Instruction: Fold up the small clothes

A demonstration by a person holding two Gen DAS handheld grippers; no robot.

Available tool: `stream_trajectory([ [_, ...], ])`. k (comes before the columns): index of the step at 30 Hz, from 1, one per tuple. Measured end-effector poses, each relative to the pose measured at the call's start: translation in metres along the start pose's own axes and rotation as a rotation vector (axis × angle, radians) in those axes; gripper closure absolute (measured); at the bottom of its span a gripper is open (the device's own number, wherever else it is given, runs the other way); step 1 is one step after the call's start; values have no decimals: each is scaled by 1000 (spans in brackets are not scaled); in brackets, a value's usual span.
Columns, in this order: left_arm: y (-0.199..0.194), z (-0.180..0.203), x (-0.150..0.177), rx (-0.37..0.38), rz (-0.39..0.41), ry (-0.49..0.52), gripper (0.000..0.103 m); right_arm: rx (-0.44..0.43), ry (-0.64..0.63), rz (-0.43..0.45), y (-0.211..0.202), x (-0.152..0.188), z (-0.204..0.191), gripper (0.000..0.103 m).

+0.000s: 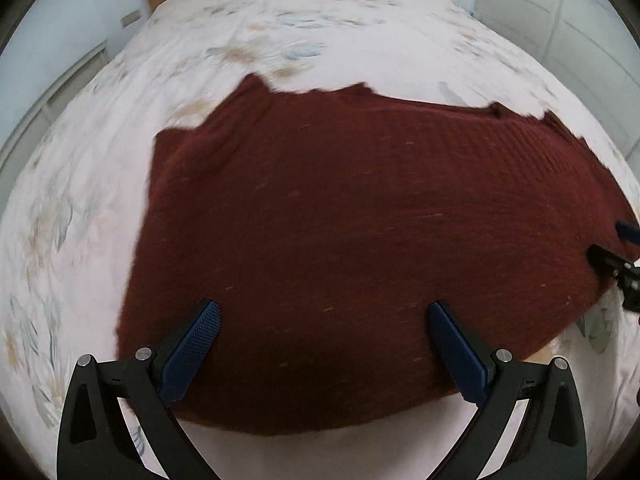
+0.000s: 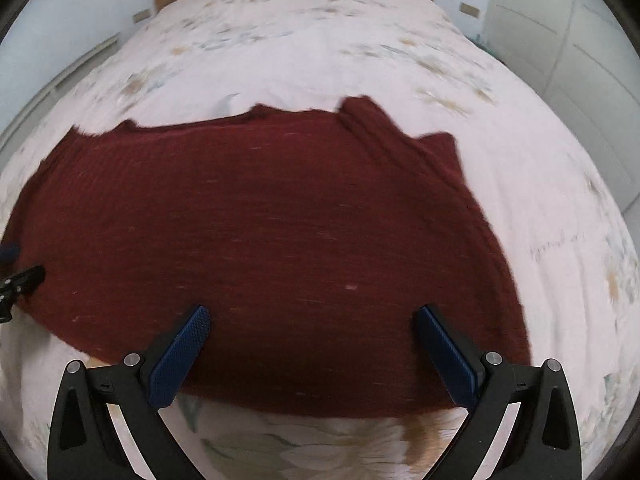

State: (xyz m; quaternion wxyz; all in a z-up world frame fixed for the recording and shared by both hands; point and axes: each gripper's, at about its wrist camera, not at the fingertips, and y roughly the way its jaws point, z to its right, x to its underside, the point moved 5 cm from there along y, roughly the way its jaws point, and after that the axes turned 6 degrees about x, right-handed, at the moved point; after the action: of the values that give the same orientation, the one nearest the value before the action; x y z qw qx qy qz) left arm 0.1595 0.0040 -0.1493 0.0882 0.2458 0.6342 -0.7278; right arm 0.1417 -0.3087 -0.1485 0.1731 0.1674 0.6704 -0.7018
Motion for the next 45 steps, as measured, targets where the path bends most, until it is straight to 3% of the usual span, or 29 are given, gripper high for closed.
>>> stream_trajectory([
  [11,5,-13,1,14,2,-45,1,-26,3,-2,9,6,12,0],
  [15,3,-17,-6,64,-45,-54,1,-20,-4,1,-5,1,11,0],
  [17,-9,-22,-13,106,-67,-95,1,-18,-13,15,-17,-1,9,0],
  [20,-31,-40,-26,138,-38,-169,1,-13,-41,44,-35,-1,6,0],
  [23,-43,-69,-35,111,-27,-235,1,-16,-50,59,-49,3,6,0],
  [28,-27,-109,-29,113,-80,-350,1,-8,-39,49,-60,15,11,0],
  [33,-4,-121,-23,230,-118,-460,1,17,-24,15,-57,25,19,0],
  [35,4,-121,-24,250,-135,-463,1,22,-12,0,-54,28,24,0],
  [44,21,-93,-26,217,-147,-331,2,34,31,-24,-49,36,39,0],
  [45,23,-89,-28,228,-151,-323,7,36,32,-24,-49,36,40,0],
])
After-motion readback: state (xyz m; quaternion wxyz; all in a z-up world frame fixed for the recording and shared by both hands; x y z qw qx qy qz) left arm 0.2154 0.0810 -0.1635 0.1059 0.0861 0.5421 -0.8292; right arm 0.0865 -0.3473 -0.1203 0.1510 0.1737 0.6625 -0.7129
